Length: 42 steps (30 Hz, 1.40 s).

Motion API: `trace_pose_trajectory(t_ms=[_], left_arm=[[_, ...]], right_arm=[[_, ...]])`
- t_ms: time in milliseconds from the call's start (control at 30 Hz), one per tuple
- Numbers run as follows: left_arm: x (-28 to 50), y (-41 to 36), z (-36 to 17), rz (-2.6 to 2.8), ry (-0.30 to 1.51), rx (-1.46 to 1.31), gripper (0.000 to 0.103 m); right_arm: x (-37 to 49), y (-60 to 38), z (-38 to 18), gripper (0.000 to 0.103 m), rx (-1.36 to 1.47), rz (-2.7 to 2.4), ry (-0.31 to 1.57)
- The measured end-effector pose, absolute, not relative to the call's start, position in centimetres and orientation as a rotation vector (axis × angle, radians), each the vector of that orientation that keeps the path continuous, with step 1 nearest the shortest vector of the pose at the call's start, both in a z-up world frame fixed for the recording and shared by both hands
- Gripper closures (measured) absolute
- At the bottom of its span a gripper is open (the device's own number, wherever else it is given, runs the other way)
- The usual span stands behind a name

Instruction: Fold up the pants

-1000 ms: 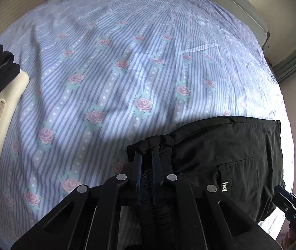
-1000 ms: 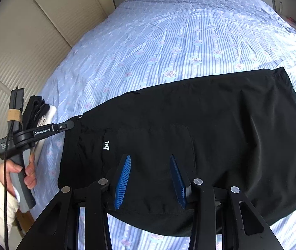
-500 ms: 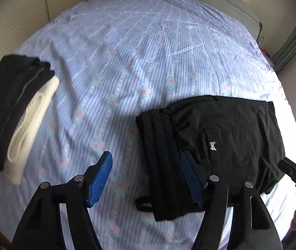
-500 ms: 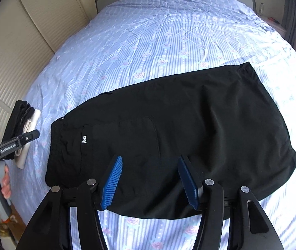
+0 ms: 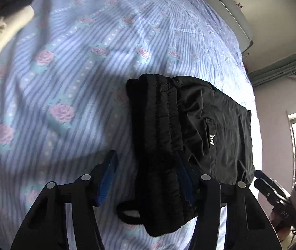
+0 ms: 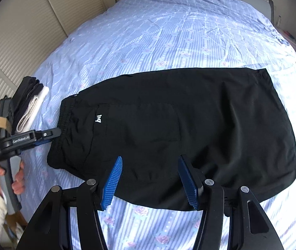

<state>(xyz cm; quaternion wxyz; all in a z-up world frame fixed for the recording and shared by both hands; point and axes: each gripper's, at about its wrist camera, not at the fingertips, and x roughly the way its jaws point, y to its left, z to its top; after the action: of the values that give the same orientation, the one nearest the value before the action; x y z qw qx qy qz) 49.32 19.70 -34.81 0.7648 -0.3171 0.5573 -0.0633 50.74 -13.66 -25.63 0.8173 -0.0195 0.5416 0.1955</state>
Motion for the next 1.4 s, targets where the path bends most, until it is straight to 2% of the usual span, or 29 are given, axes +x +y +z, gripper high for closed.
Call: trace_pose_trajectory(t_ms=[367,533,667,700,767,867,1000,1133,1233,1400], left_arm=[[50.7,21.3,-38.1,-0.531,1.181,-1.027,0.054],[51.3,20.0,-38.8,-0.598,1.199,-1.041,0.055],[52.5,18.4,-39.4,-0.544,1.206,-1.086,0.058],[52.6,18.2,-39.1,-0.496,1.225,-1.086,0.065],[52.4,17.9,-37.9,-0.4,1.259,-1.065,0.076],[51.7,18.1,-33.1,-0.322,1.202,-0.99,0.08],[51.4,18.6,-27.3,-0.189,1.158,-0.775,0.08],[53.0,17.0,-26.4,-0.038,1.356,-0.628,0.08],[53.5,15.5,-24.7,0.027,1.367,-0.645,0.08],[54.7,9.5,-18.3,0.012,1.318,-0.681,0.079]], right_arm=[[51.4,-9.7,-27.4,0.046,-0.027,0.465,1.177],[51.9,-10.0,-27.6,0.046,0.021,0.51,1.18],[52.1,-10.2,-27.9,0.046,0.021,0.484,1.184],[52.2,-10.4,-27.9,0.046,0.026,0.478,1.187],[52.1,-11.0,-27.9,0.046,0.043,0.469,1.193],[51.7,-12.4,-27.4,0.046,0.056,0.432,1.195],[51.1,-14.7,-25.1,0.046,0.098,0.373,1.152],[50.5,-15.0,-23.7,0.046,0.091,0.348,1.095],[50.2,-15.7,-23.2,0.046,0.1,0.339,1.086],[49.4,-19.9,-21.3,0.046,0.172,0.25,1.071]])
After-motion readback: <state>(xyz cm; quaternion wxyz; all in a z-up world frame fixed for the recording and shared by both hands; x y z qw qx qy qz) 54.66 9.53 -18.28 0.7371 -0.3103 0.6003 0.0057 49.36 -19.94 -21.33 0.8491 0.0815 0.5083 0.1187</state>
